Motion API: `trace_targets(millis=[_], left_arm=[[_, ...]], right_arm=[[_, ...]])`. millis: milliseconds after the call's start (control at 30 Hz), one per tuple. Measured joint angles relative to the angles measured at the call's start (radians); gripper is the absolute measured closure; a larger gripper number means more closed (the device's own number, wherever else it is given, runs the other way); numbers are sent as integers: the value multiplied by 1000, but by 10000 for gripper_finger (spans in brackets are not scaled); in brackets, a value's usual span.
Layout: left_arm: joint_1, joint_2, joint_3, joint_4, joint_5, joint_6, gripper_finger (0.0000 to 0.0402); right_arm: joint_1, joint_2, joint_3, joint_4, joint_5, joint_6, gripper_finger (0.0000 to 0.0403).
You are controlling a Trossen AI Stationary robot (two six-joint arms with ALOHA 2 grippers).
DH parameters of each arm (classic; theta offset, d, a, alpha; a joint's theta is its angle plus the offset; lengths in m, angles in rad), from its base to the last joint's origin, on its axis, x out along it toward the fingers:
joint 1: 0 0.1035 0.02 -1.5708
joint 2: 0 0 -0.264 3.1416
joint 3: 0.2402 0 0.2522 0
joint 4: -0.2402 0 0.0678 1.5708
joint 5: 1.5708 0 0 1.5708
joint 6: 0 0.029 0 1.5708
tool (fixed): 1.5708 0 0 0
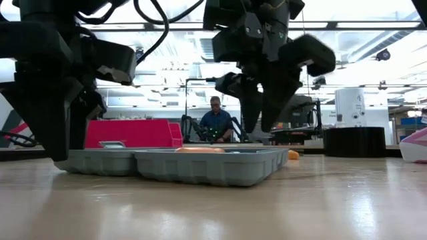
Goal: Prefit tool cases
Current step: Remove the screwdriver bit holder handle from the gray toolbox
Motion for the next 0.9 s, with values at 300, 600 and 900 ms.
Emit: trace_targets(millis=[300,600,900], left_arm=[[0,0,0,30,0,-8,186],[-2,4,0,131,5,-40,184],[-37,19,0,182,68,-159,201]], right_arm=[[-52,0,0,24,42,-153,286],[-78,0,-2,16,30,-159,299],[-97,0,-3,-128,-43,-90,292]])
